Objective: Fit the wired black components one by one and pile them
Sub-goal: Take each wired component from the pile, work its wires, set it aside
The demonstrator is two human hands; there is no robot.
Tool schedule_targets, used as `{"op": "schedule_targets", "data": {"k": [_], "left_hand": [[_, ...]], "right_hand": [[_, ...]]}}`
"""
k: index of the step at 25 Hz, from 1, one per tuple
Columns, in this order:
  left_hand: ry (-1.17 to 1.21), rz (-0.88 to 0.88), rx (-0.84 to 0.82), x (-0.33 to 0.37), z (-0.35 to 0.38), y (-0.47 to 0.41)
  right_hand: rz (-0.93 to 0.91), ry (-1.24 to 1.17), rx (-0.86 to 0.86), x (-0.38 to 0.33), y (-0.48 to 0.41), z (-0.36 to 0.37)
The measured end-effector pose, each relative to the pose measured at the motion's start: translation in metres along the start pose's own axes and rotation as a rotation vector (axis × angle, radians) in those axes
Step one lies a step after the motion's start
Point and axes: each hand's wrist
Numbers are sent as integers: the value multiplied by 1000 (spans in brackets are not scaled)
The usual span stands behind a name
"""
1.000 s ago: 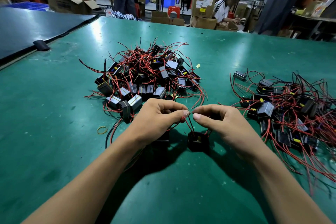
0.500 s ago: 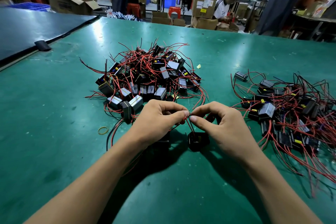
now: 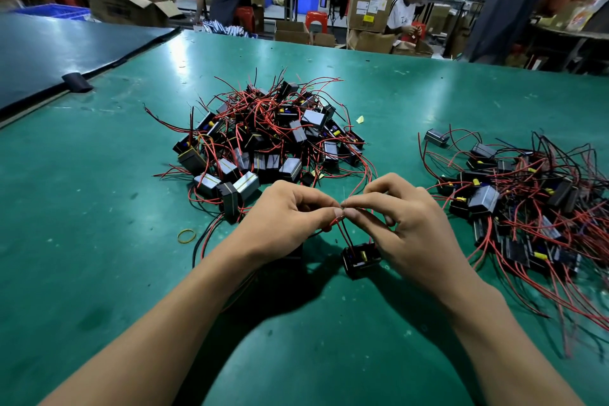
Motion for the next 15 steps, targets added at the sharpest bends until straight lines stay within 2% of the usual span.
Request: {"op": "schedule_targets", "data": {"k": [2, 6, 8, 11, 15], "left_hand": [[-9, 17, 13, 0, 2, -1], [-77, 76, 18, 3, 6, -2], [-139, 102, 22, 3, 6, -1], [-112, 91, 34, 1, 7, -1], [23, 33, 113, 1, 5, -1]], "right_hand": [[75, -55, -1, -4, 0, 0], [391, -454, 2, -13, -5, 3], [482, -575, -47, -13, -6, 1], [499, -681, -101, -14, -6, -4], [396, -689, -150, -11, -4, -9]]}}
Point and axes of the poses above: each hand's wrist, its own y-axis away from the middle knuckle, its own z-axis out of the palm, x = y × z, and after that the axes turned 12 degrees about -x, right-handed
